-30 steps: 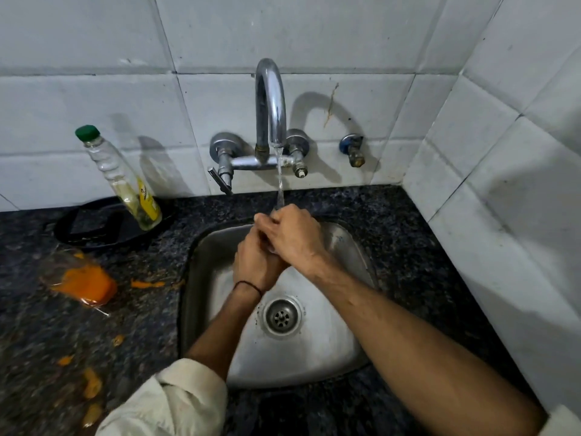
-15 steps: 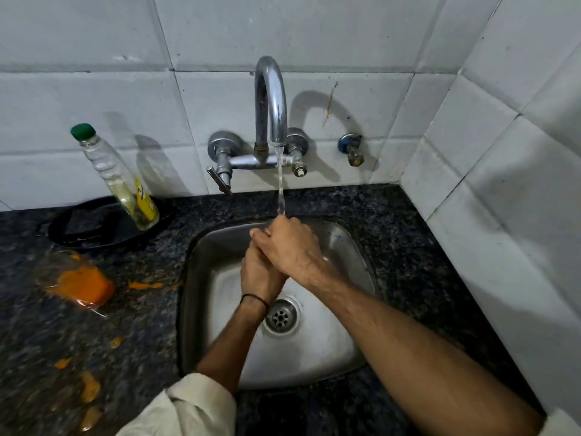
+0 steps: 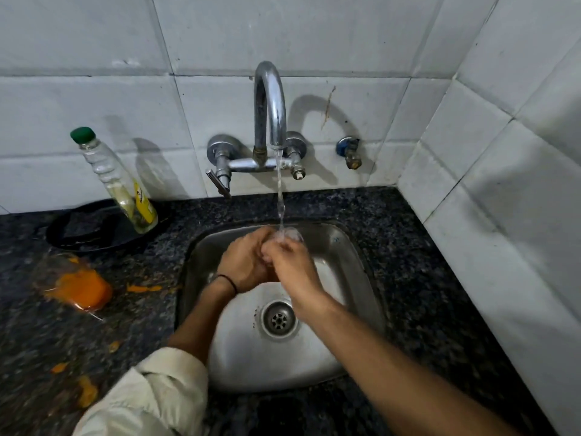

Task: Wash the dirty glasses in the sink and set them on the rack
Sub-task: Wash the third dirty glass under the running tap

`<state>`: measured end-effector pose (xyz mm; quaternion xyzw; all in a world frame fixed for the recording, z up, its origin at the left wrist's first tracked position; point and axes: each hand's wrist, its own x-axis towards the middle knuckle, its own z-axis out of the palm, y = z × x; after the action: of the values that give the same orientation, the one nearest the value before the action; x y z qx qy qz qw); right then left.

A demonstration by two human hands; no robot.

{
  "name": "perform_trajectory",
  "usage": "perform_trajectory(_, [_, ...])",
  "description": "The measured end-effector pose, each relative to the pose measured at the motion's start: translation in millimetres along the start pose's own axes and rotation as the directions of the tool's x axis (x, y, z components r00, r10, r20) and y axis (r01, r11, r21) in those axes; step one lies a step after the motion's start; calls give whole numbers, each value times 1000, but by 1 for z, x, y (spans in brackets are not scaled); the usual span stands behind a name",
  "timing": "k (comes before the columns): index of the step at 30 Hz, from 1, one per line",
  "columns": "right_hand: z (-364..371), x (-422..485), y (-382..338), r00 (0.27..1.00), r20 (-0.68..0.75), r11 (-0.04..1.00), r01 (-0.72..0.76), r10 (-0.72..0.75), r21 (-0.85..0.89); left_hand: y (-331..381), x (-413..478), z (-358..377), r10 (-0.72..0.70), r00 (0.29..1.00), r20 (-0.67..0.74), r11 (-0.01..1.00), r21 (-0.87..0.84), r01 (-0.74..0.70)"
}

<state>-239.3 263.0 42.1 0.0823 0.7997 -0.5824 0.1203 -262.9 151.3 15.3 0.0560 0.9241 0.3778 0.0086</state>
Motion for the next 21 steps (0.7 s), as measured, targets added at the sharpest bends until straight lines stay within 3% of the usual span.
perform_trajectory(2, [-5, -17, 23, 980, 110, 986, 167, -168, 18, -8, 9, -18, 82, 983, 165, 974, 198, -114])
perform_trajectory(4, [-18, -16, 50, 885, 269, 897, 424, -381, -123, 0, 12, -35, 73, 941, 331, 920, 342, -191])
perform_trajectory(5, [-25, -5, 62, 793, 373, 756, 592, -482, -280, 5, 13, -40, 59, 921, 386, 890, 397, -224])
perform_trajectory(6, [-33, 10, 70, 666, 491, 492, 746, -562, -449, 12, 14, -42, 51, 906, 420, 861, 441, -253])
perform_trajectory(7, [-39, 25, 72, 561, 604, 204, 805, -566, -557, 17, 14, -40, 39, 898, 438, 843, 468, -265])
perform_trajectory(8, [-44, 36, 66, 502, 679, 21, 812, -535, -583, 20, 15, -38, 33, 895, 444, 837, 478, -268])
perform_trajectory(10, [-48, 50, 45, 444, 745, -71, 835, -499, -545, 22, 16, -36, 37, 916, 400, 861, 452, -232])
perform_trajectory(11, [-45, 52, 35, 440, 762, -70, 844, -475, -531, 20, 16, -37, 49, 934, 353, 881, 426, -208])
perform_trajectory(13, [-36, 50, 14, 506, 755, 105, 852, -417, -513, 10, 16, -39, 67, 957, 284, 945, 289, -152])
perform_trajectory(15, [-29, 42, -1, 695, 671, 567, 670, -256, -478, -4, 12, -35, 63, 968, 242, 998, 11, -67])
perform_trajectory(16, [-24, 38, -7, 797, 583, 810, 444, -161, -383, -10, 8, -30, 54, 976, 212, 996, -84, -37])
perform_trajectory(17, [-19, 35, -11, 865, 493, 935, 249, -97, -252, -14, 5, -23, 48, 985, 168, 989, -146, -23])
perform_trajectory(18, [-13, 32, -14, 921, 385, 971, 136, -52, -195, -15, 1, -15, 26, 993, 114, 987, -163, -8])
perform_trajectory(19, [-7, 27, -16, 963, 265, 966, 112, -48, -231, -14, -2, -6, 4, 999, 49, 984, -180, 5])
perform_trajectory(21, [3, 18, -17, 974, 64, 852, 219, -215, -476, -3, -10, 10, -76, 993, -90, 968, -245, 52])
